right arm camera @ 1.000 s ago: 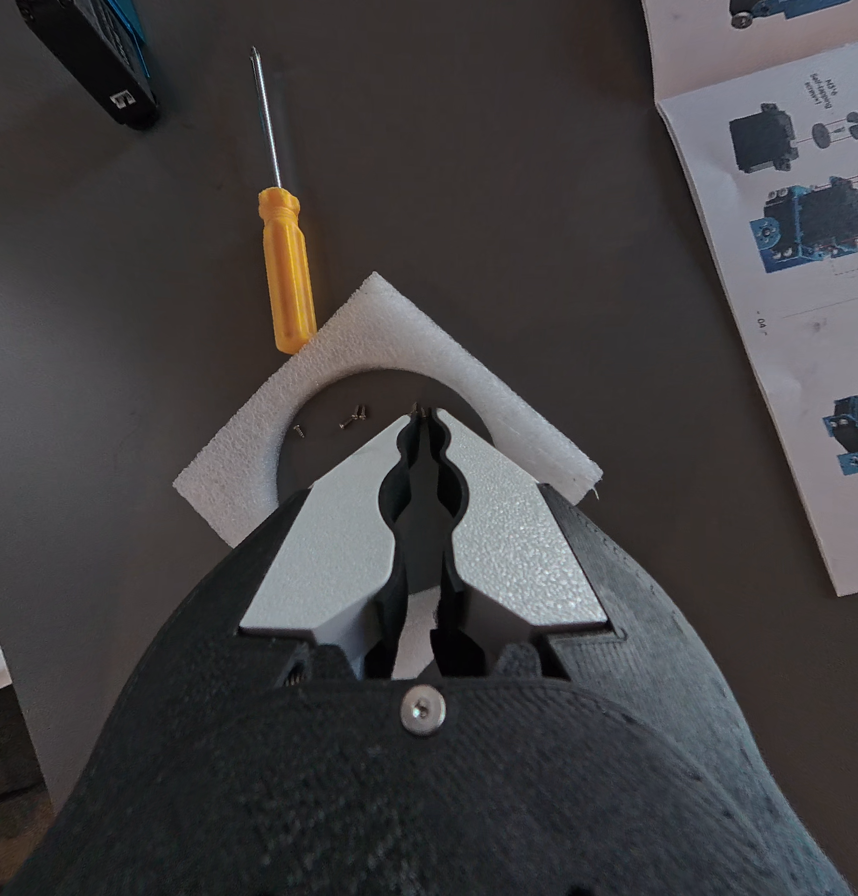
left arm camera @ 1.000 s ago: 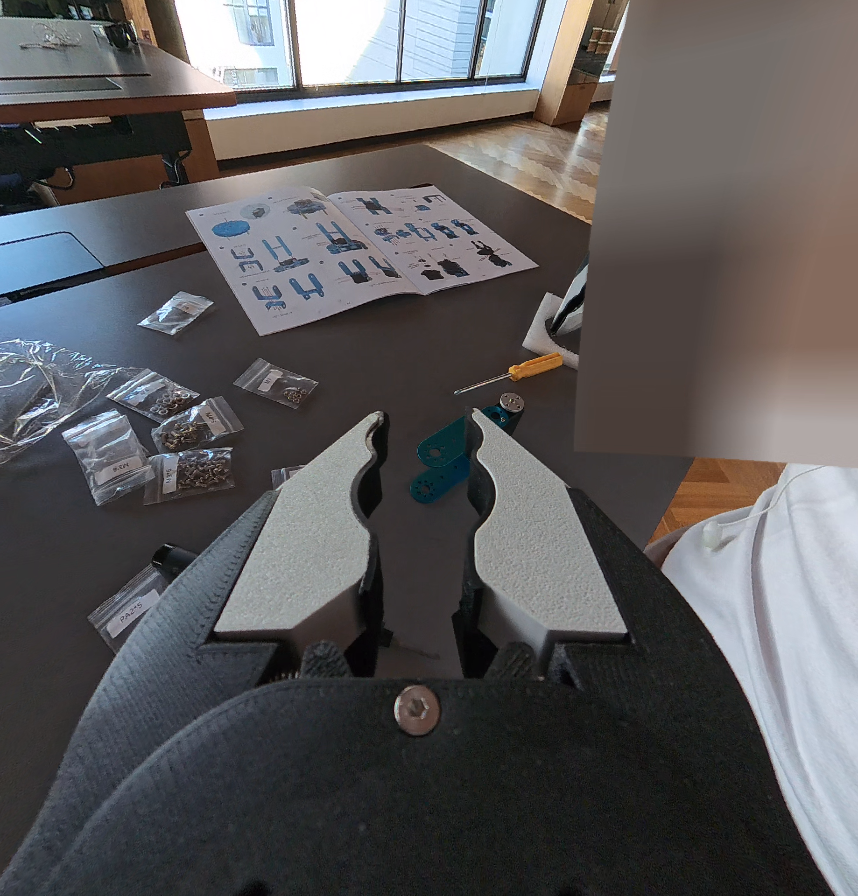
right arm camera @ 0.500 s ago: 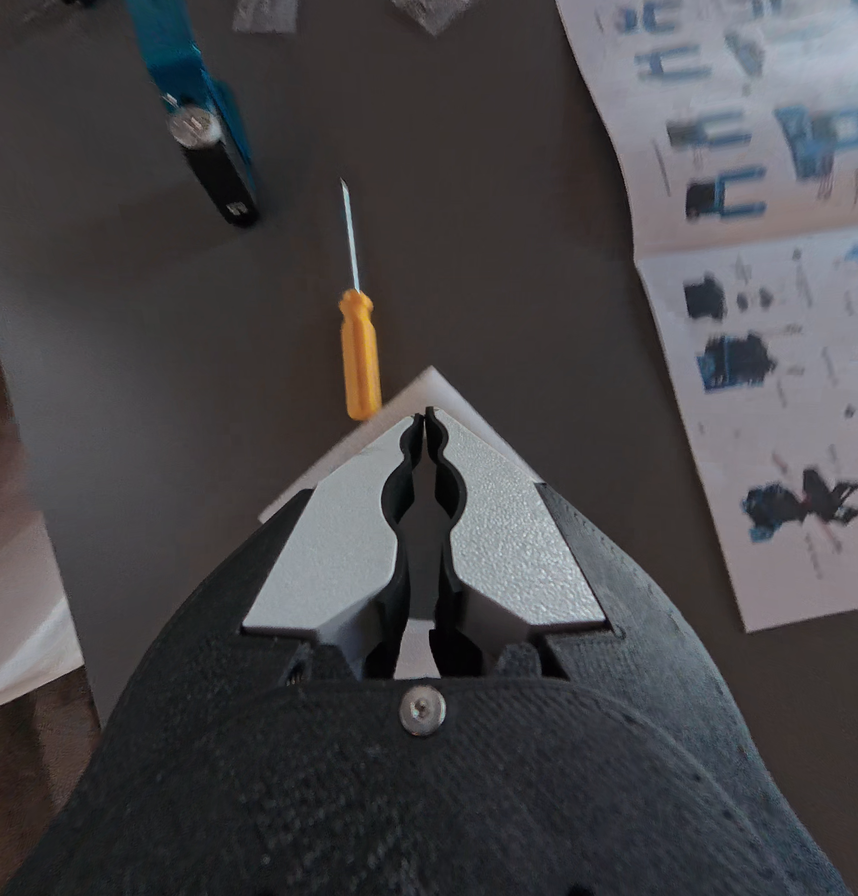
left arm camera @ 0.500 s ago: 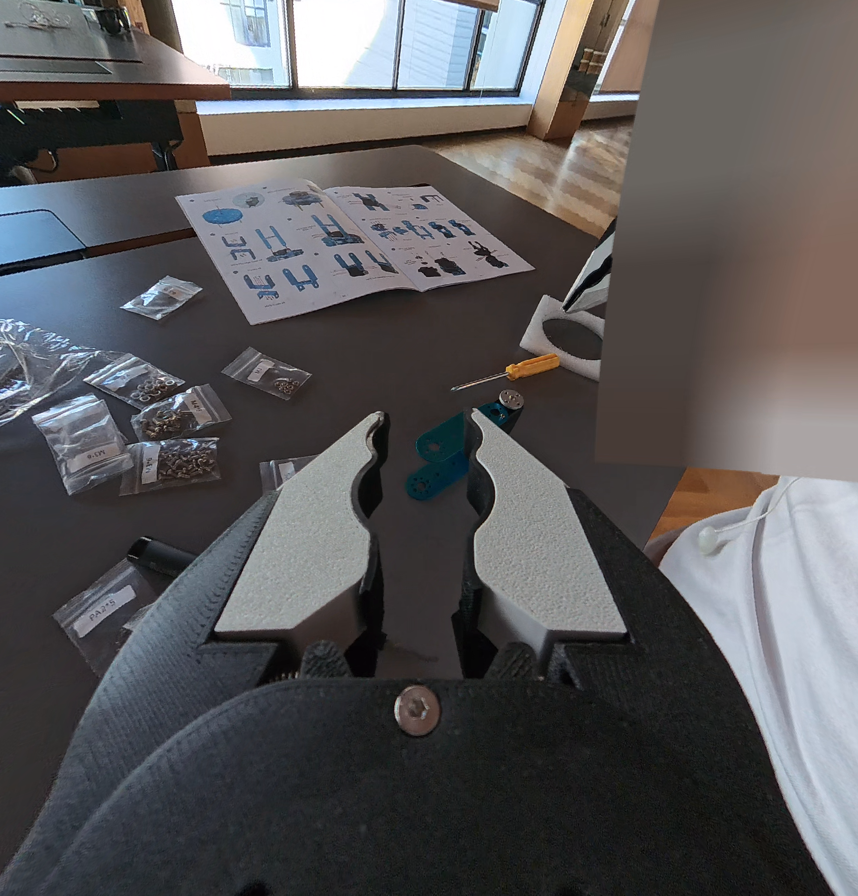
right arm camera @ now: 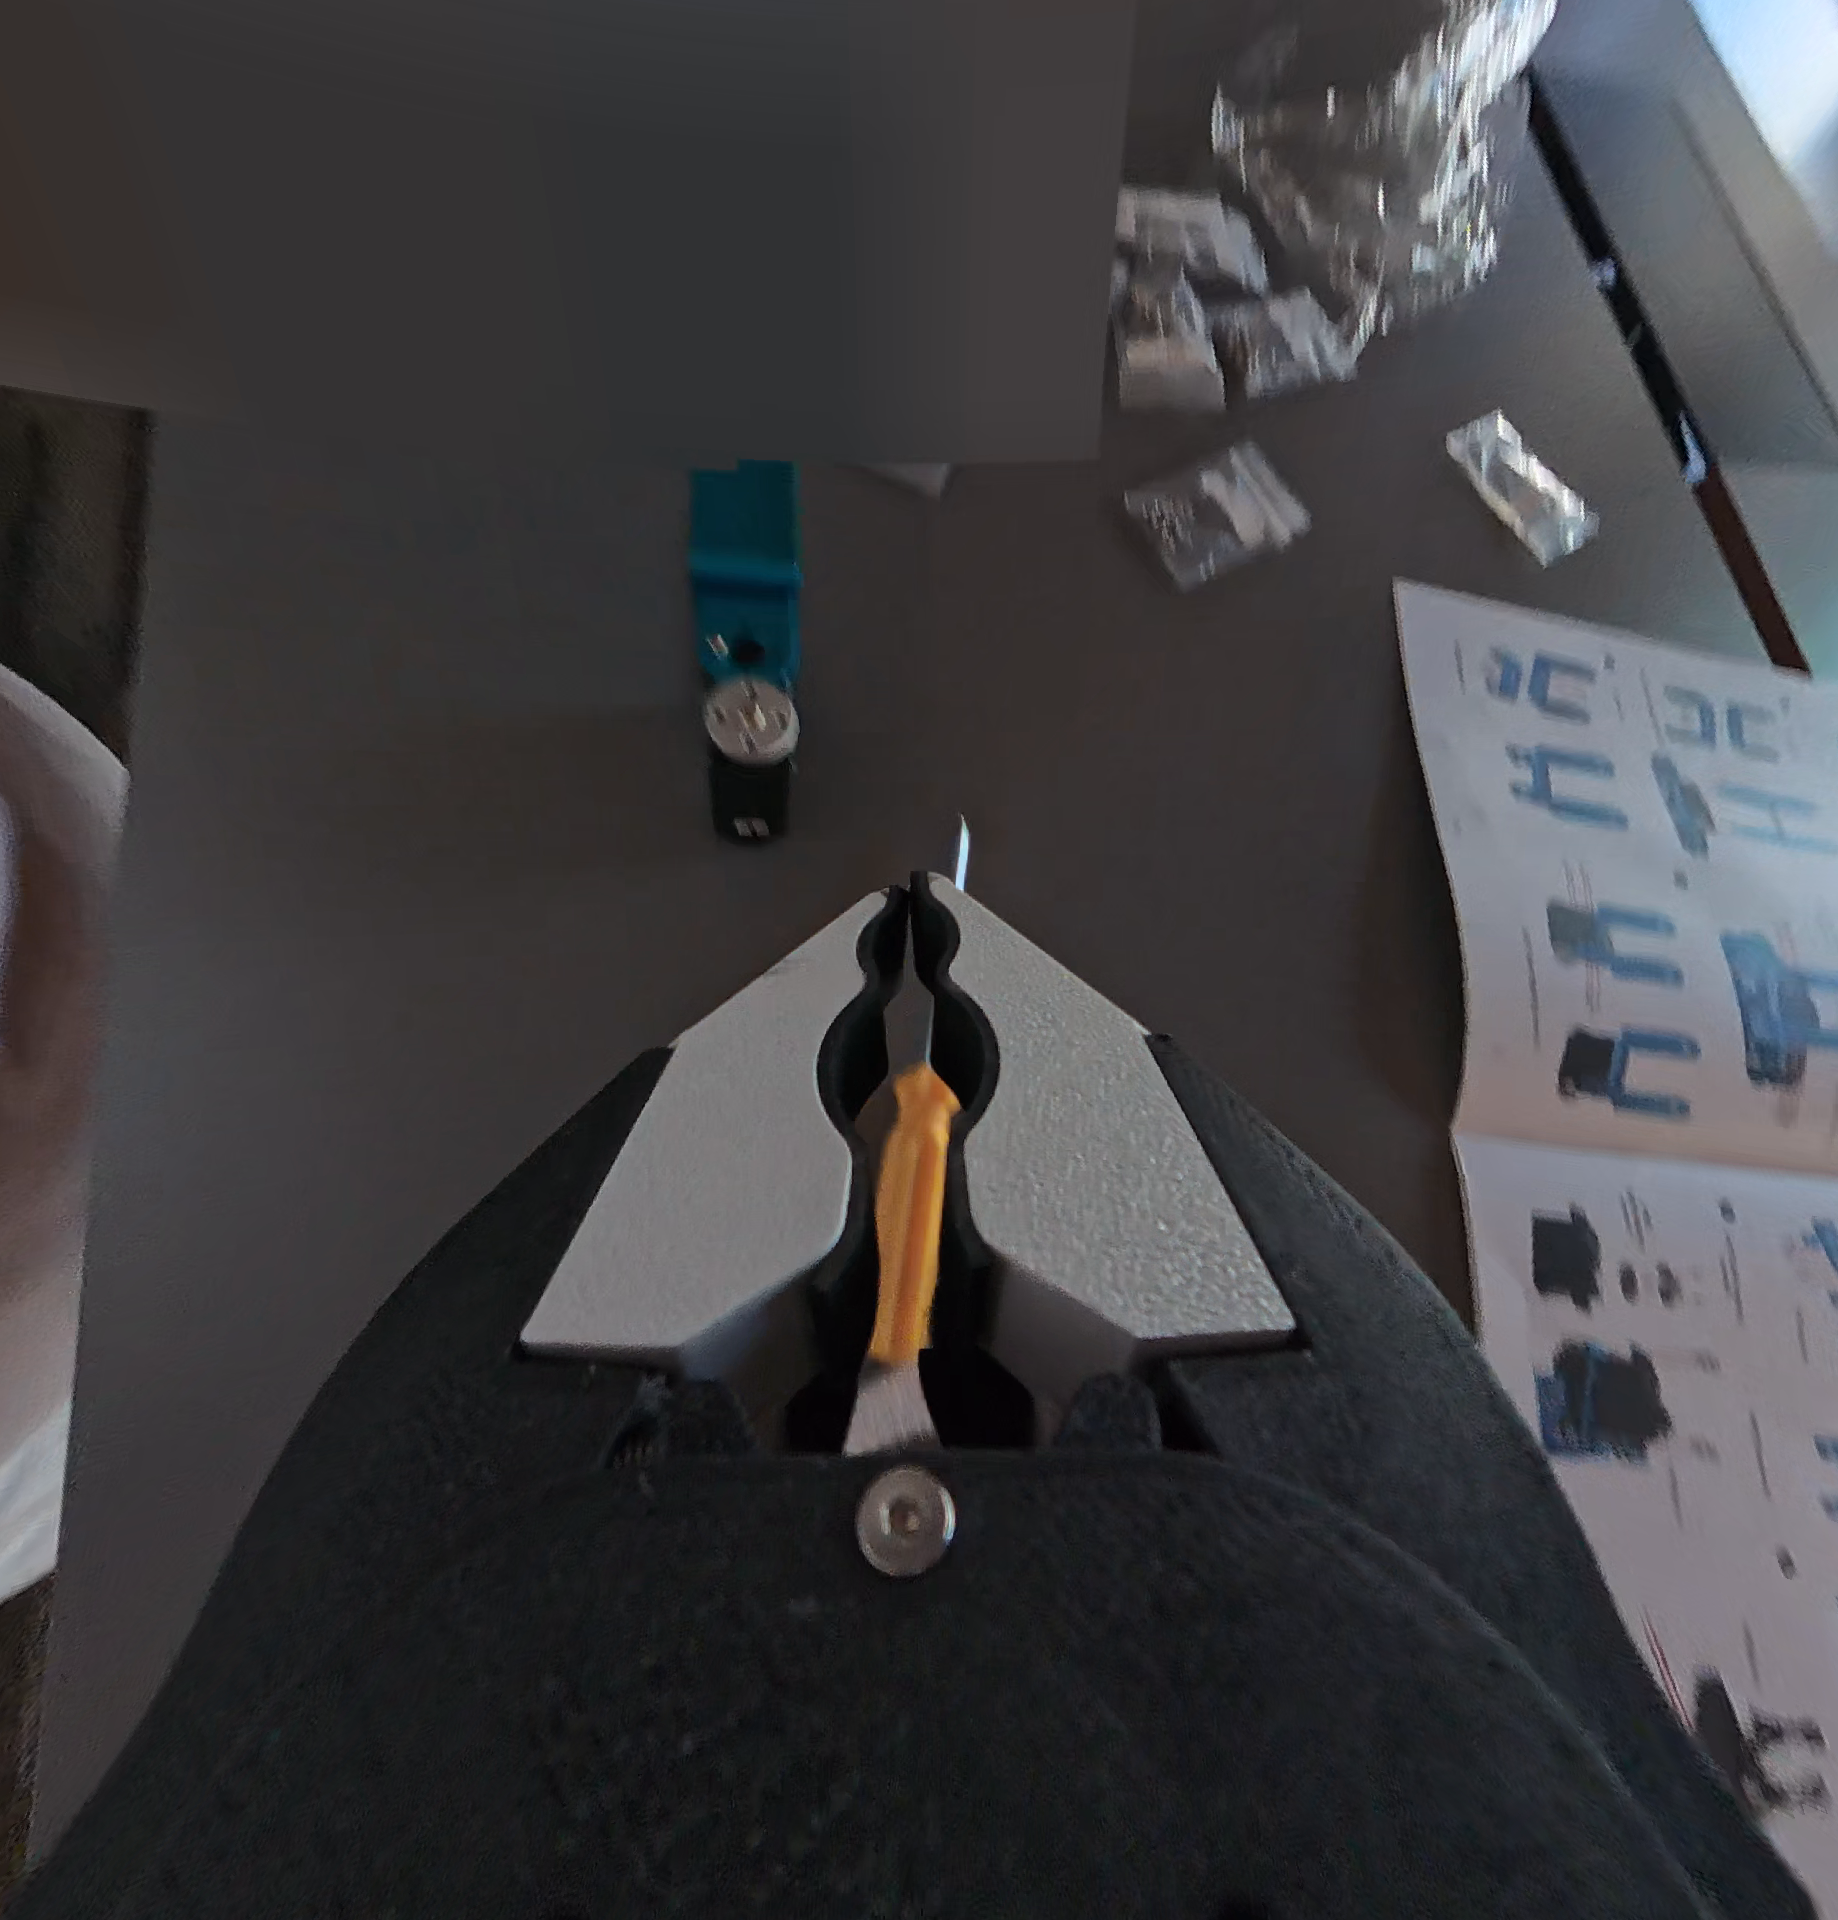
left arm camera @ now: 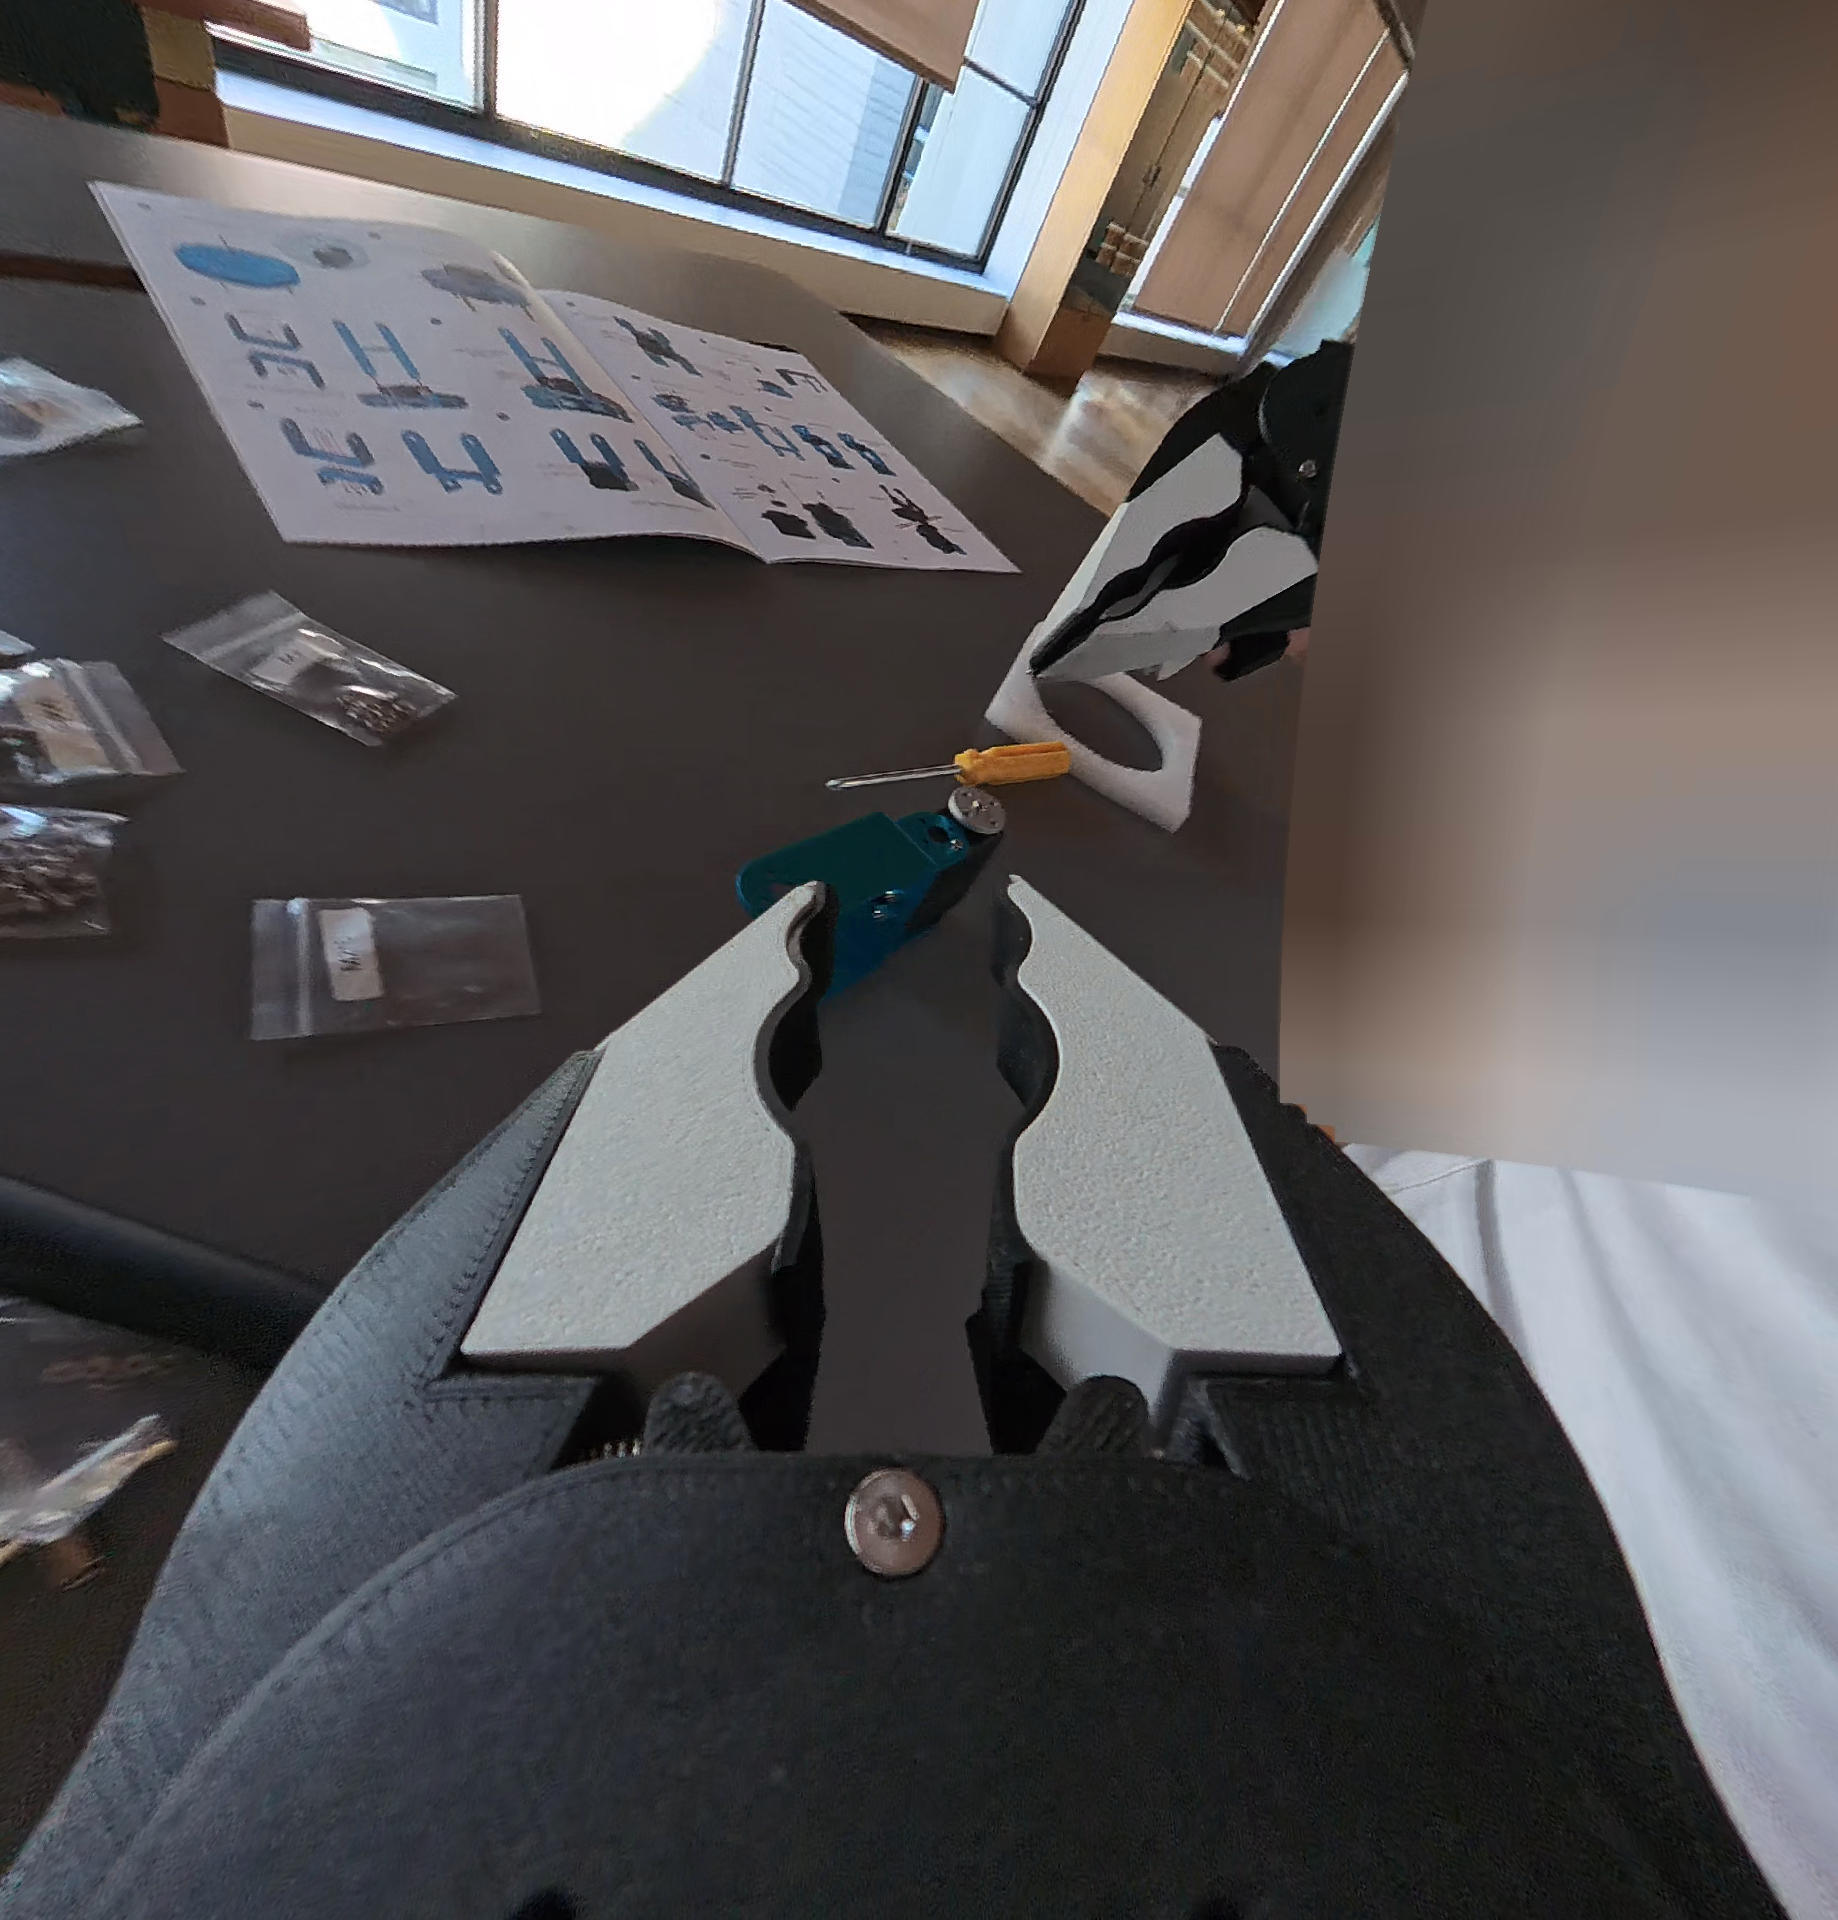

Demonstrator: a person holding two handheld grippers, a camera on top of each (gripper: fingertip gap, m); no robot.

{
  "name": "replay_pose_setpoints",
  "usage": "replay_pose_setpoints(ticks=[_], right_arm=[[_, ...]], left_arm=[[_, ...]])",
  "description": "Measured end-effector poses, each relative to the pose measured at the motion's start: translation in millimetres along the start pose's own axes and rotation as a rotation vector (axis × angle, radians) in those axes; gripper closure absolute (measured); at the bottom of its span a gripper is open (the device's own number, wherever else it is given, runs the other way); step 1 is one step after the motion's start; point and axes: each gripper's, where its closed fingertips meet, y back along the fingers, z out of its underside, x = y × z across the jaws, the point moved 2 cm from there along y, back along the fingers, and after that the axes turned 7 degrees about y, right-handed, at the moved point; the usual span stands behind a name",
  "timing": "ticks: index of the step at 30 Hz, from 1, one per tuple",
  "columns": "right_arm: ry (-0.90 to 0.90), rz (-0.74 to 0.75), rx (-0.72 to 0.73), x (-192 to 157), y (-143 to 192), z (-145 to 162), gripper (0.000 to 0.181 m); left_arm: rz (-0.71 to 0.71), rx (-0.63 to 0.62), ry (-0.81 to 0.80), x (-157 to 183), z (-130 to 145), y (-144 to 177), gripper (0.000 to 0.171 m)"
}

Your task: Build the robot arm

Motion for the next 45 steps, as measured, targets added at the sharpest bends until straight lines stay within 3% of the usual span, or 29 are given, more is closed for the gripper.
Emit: replay_pose_setpoints(ticks=[4, 9, 17, 24, 45], right_arm=[[0.063, -0.003, 0.147, -13, -15, -30, 0.181], [0.113, -0.016, 0.202, -17, -38, -40, 0.181], [0.272, -0.052, 0.123, -22, -53, -38, 0.181], [0.418, -0.179, 0.101, -19, -59, -39, 0.181], [0.554, -0.209, -0.03, -25, -67, -37, 0.181]], left_arm=[[0.095, -0.008, 0.114, 6, 4, -16, 0.144], [0.153, -0.069, 0.15, 6, 3, -39, 0.148], [0.159, -0.055, 0.111, 5, -4, -45, 0.149], [0.15, -0.039, 0.118, 6, -2, -37, 0.149], [0.134, 0.011, 0.103, 11, -7, -19, 0.149]])
